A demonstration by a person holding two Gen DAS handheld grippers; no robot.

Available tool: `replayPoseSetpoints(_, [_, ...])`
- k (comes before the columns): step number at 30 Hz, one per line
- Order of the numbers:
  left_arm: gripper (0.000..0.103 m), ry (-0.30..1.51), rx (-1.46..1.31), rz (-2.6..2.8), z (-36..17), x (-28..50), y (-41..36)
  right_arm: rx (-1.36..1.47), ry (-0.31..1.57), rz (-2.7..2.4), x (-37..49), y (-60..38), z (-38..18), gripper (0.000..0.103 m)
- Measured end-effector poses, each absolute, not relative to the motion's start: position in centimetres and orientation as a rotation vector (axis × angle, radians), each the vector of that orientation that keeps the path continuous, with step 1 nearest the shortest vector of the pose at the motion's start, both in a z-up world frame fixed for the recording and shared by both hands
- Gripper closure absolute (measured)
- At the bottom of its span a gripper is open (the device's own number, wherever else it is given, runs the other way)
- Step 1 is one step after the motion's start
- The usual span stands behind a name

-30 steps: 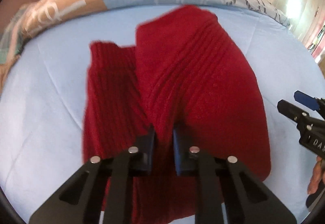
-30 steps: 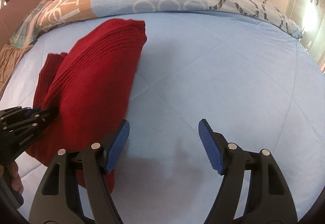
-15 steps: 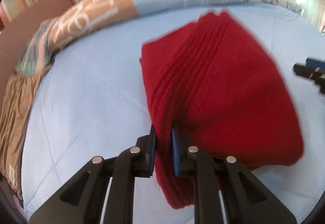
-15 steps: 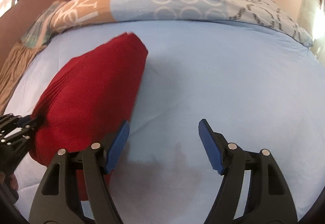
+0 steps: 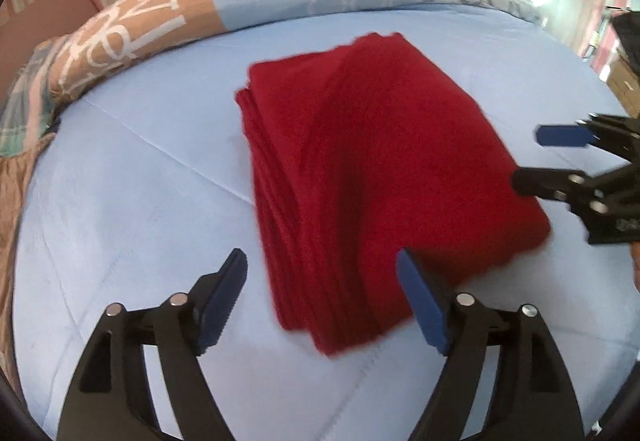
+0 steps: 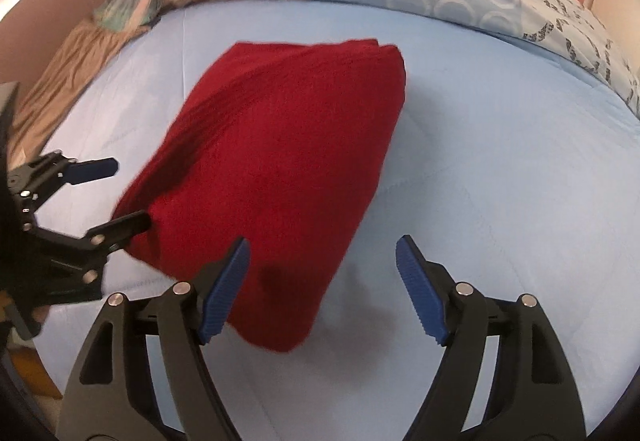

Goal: Fold small clothes

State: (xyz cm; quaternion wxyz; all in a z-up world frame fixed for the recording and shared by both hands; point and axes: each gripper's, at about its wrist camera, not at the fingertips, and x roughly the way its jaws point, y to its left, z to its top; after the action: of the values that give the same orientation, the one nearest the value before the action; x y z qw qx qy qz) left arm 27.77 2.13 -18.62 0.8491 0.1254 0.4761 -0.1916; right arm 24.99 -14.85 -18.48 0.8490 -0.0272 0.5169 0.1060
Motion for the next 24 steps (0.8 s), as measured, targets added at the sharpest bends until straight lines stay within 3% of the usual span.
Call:
replayPoseSetpoints(4, [0.027,1.051,0.241,-0.439,-20.4,26.9,2.1,-0.054,1.112,0.227,24.4,-14.8,-19.2,0.027])
replayPoseSetpoints(5, [0.040,1.054,0.221,-0.446,-20.7,27.0,2.2,-0.052,1.115,0.225,24.4,-14.8,-19.3,0.027])
replayPoseSetpoints(8, [0.062,1.088,0.165,-0.455,-21.7,28.2,2.7,-0.051,1.116,0.224,24.4,-15.0,-19.4,0.026])
replayPoseSetpoints(11, [0.076,1.097,0.178,-0.475,-21.5,28.7,2.7,-0.064,1.112,0.232,24.4,-14.7,-19.0,0.026])
replayPoseSetpoints(24, [0.069,1.104,0.175,-0.551,-22.1,29.0,4.3,-0.063,1.153,0.211,24.8,-15.4,-22.5,0.017])
